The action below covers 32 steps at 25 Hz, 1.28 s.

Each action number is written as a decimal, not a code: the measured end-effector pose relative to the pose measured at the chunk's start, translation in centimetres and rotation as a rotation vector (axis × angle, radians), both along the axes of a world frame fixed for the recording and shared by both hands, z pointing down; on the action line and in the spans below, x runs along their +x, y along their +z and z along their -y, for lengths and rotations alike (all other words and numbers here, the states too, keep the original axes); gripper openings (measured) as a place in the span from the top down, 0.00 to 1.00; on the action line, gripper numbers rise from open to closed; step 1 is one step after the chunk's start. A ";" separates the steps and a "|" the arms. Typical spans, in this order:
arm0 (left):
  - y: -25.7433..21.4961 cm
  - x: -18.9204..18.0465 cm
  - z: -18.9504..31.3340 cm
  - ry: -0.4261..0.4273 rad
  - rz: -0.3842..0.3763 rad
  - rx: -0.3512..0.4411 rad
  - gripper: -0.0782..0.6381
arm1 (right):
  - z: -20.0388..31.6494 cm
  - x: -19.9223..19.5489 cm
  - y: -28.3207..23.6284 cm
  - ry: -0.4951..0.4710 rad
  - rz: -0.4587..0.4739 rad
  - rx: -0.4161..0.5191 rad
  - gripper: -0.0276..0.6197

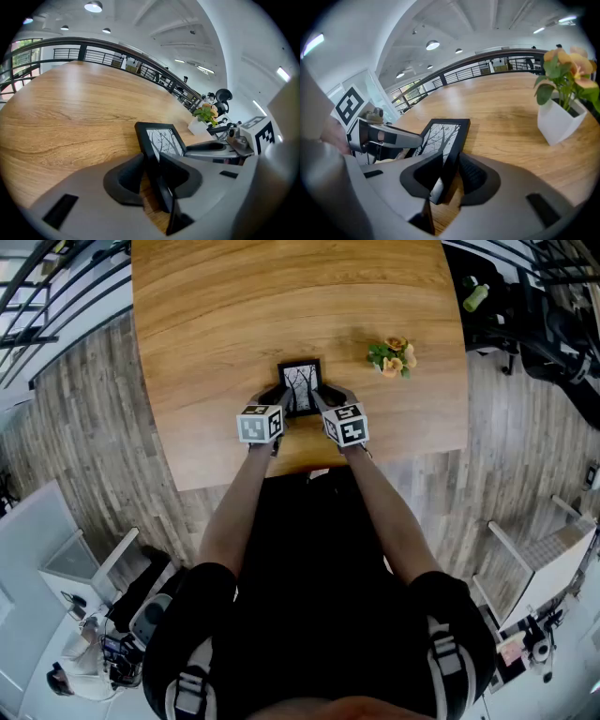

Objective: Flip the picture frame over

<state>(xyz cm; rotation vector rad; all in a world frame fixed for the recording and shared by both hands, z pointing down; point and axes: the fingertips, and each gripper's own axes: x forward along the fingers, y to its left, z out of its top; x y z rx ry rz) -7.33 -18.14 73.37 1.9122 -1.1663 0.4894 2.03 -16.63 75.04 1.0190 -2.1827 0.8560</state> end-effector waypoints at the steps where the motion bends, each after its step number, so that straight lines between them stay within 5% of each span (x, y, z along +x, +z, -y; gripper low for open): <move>1: 0.1 0.0 0.0 0.001 0.005 -0.001 0.72 | 0.0 0.0 0.0 -0.008 -0.011 0.006 0.77; 19: 0.4 0.0 0.1 -0.016 0.055 0.024 0.72 | 0.2 -0.2 0.3 -0.055 -0.093 0.036 0.77; 28: -1.4 -0.6 0.7 -0.038 0.025 0.103 0.72 | 0.1 0.5 -1.0 -0.069 -0.078 0.093 0.78; 32: -2.2 -0.9 0.1 -0.028 0.011 0.130 0.73 | -0.4 0.6 -1.9 -0.078 -0.043 0.096 0.89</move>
